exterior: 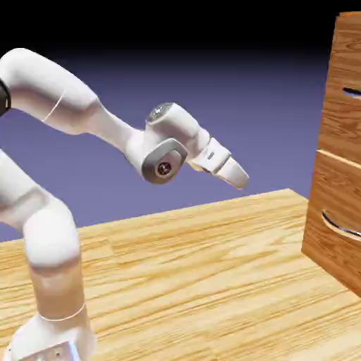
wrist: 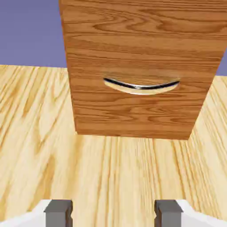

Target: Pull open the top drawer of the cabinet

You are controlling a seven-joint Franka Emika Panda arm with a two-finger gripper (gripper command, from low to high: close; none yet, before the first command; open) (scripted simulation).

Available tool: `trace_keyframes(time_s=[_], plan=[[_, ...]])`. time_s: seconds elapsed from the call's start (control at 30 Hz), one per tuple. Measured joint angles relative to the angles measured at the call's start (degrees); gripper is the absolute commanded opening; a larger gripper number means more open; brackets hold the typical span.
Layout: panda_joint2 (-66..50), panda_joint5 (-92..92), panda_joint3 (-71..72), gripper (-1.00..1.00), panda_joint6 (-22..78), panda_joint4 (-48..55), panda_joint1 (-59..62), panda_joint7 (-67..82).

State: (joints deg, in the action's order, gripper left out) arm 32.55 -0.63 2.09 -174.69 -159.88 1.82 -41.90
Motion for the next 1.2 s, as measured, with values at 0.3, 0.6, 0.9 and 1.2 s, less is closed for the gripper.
trace_keyframes(time_s=[0.3,0.6,0.9,1.2], plan=[[-0.84,-4.66,15.57,0.00,-5.08,8.33,18.69,4.16],[-1.68,-9.32,31.14,0.00,-10.17,16.67,37.38,8.31],[-2.51,-13.98,46.72,0.00,-15.25,25.00,56.06,12.47],[-3.35,-18.64,62.29,0.00,-20.34,33.34,74.75,16.62]])
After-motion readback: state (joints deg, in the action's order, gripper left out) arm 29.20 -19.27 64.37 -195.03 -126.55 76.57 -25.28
